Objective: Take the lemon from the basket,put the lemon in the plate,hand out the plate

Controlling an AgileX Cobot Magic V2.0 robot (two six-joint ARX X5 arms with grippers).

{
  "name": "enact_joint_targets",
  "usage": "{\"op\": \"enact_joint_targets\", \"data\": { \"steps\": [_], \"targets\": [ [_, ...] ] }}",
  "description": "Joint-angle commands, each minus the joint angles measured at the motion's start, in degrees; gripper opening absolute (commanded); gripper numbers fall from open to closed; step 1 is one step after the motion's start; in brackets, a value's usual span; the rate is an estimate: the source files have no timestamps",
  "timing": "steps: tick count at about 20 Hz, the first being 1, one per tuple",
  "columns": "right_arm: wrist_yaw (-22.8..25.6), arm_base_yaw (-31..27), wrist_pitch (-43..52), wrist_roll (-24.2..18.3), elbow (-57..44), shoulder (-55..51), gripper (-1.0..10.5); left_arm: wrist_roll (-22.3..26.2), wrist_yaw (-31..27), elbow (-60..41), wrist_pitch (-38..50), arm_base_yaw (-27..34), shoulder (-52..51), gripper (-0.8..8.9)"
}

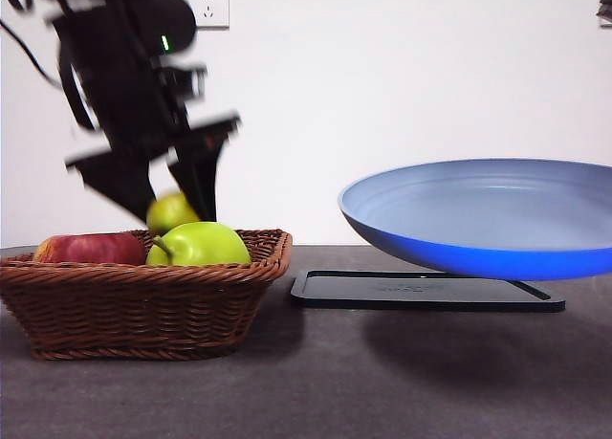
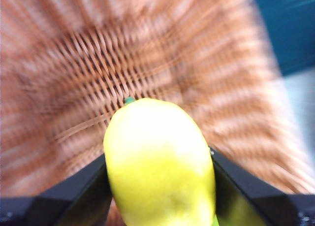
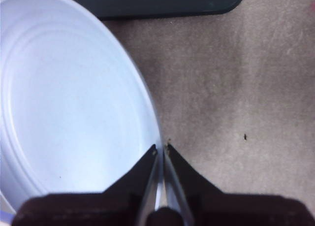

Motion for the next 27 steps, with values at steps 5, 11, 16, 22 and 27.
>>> {"op": "enact_joint_targets", "data": {
  "steps": [5,11,16,22,27],
  "targets": [
    [-7.7,0.5,0.5,4.2,0.7,2.0,0.0,1.7,12.9,2.1,3.6,-8.9,-18.5,1.78],
    [-7.7,6.6,-0.5,4.7,0.7,4.3,0.0,4.7,3.3,2.1,4.7,-27.0,-13.0,1.79],
    [-7.7,8.1,-0.8,5.0,0.7,4.3,0.0,4.7,0.2,2.1,4.7,-32.0,-7.4,1.80],
    [-7.7,8.1,-1.6,5.0,0.7,4.3,0.0,4.7,0.2,2.1,4.4,-34.1,-2.8,1.80],
    [-7.7,8.1,-1.7,5.0,0.7,4.3,0.0,4.7,0.2,2.1,4.4,-34.9,-2.1,1.80]
  ]
}}
